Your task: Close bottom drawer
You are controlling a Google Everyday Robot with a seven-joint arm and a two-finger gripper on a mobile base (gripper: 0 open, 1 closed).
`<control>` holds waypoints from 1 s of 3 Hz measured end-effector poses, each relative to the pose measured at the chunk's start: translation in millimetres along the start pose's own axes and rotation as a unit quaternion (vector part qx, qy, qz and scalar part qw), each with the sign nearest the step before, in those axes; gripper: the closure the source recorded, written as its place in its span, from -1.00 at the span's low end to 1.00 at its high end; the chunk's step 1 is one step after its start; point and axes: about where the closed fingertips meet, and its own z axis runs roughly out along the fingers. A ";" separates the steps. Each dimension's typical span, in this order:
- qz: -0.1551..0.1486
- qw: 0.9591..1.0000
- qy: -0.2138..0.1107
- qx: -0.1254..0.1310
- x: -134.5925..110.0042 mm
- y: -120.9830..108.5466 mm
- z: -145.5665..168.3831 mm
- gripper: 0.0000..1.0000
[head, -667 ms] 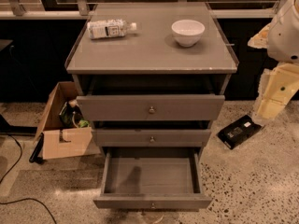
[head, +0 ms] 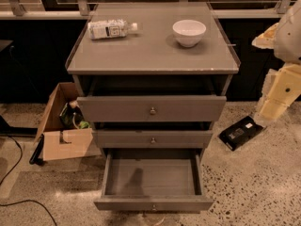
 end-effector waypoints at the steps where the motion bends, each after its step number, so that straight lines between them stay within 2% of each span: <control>1: 0.058 0.993 -0.104 0.008 19.1 5.2 24.5 -1.00; 2: 0.103 0.976 -0.189 0.028 18.1 10.7 29.9 -1.00; 3: 0.112 0.949 -0.295 0.018 3.1 19.3 29.3 -1.00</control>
Offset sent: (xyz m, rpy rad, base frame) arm -0.0099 0.0145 -0.0208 0.7656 -0.1957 -0.1678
